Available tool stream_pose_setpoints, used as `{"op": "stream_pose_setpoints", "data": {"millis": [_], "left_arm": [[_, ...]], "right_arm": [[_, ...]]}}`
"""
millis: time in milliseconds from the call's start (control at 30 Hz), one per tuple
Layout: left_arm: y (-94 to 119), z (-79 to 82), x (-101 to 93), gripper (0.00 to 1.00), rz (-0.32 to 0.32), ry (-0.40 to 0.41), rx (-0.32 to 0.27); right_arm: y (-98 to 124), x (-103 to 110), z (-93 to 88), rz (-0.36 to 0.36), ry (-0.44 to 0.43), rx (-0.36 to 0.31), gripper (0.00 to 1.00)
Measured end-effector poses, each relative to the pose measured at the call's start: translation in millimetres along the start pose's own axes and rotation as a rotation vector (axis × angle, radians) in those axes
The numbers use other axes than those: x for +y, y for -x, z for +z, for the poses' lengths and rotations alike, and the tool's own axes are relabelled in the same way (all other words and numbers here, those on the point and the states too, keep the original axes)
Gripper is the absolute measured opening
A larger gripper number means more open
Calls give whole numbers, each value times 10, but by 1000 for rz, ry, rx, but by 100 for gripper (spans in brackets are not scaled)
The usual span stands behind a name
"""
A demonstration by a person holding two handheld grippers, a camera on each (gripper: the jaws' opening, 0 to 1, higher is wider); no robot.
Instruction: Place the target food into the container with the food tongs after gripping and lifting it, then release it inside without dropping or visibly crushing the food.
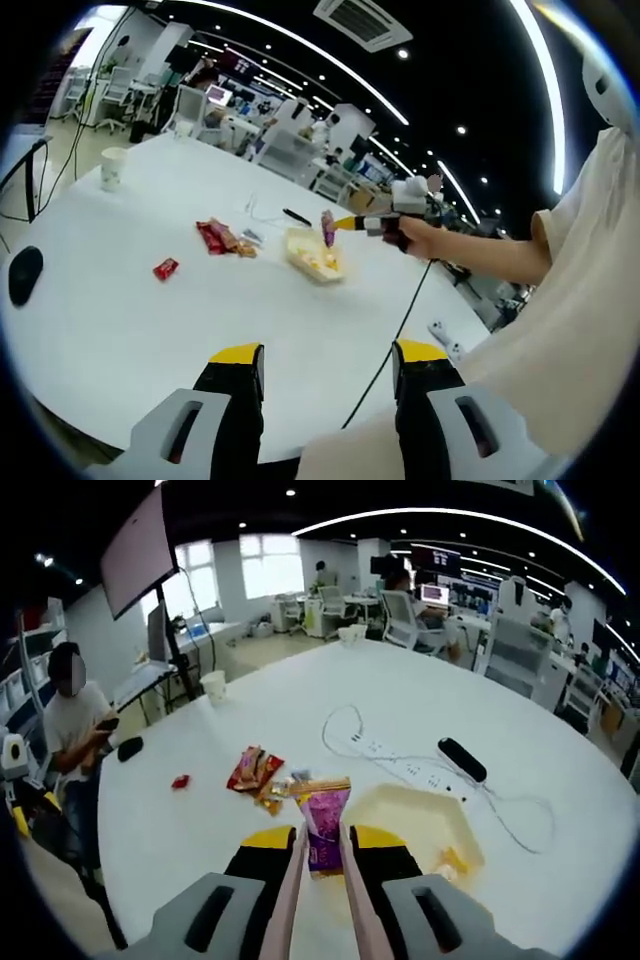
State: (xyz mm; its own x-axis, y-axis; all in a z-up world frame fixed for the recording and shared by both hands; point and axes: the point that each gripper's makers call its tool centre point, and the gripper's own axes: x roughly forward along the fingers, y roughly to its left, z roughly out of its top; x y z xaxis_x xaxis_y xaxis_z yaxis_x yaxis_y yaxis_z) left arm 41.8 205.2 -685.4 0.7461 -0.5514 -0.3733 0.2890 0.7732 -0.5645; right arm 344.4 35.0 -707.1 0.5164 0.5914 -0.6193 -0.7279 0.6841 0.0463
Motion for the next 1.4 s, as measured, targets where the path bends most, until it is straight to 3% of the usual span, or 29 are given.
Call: {"op": "stream_pose_setpoints", "data": {"millis": [867,1400], "left_arm": [[1,-48,5,50,1,9,16],[-30,-30,-4,50,-5,8,14]], "right_arm": [[67,-302,45,-73,-24,-29,21],[45,-257,-5,-60,-6,-8,23]]}}
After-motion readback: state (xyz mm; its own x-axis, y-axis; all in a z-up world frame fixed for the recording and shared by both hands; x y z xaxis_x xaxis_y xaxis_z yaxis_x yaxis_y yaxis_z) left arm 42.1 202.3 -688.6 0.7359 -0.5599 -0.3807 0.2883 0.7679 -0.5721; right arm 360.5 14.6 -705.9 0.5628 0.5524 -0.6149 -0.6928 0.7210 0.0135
